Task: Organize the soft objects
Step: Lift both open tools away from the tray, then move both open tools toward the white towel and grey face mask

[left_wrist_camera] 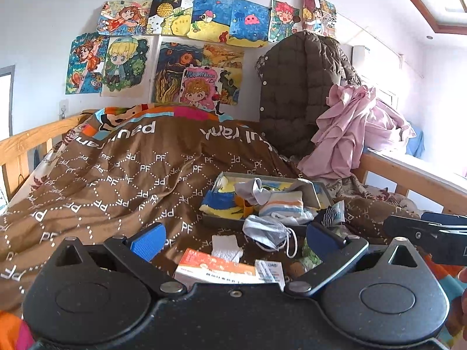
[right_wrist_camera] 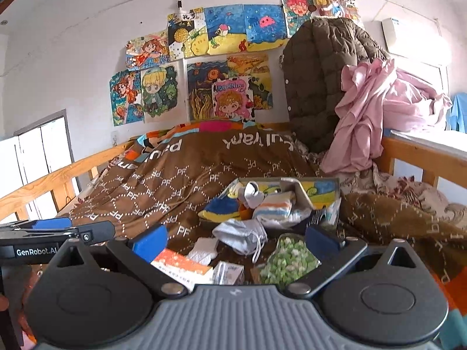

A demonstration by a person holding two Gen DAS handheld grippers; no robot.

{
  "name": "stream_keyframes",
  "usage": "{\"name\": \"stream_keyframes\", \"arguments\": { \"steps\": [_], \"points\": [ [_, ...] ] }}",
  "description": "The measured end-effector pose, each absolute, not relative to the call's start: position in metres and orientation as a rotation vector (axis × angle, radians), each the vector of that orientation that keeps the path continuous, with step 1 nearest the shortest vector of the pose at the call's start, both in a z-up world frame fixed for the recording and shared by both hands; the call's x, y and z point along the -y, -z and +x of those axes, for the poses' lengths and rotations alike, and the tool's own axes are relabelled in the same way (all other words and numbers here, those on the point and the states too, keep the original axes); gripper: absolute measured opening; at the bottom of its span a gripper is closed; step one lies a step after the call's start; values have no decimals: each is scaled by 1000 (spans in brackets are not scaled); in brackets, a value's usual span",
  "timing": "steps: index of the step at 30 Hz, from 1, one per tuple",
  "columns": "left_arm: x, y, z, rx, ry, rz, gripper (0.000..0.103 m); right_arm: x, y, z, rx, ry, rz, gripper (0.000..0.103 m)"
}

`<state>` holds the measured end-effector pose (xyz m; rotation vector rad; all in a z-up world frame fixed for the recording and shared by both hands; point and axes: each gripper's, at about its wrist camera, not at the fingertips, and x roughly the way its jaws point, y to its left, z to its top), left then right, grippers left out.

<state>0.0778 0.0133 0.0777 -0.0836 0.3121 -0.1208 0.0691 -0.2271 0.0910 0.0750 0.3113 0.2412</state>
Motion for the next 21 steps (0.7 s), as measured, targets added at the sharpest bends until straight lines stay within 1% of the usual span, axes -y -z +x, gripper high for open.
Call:
{"name": "stream_keyframes", "arguments": {
  "steps": [6,10,21],
  "points": [
    [-18,-63,64,-319,96,-59,102,224,-79,61,-364,-247,57,103],
    [-19,-56,61,-359,51,-16,102,222,-73,62,-400,-251,60,103],
    [-14,-52,57,-383,28,42,102,215,-62,68,-467,-262,41,103]
  ]
}}
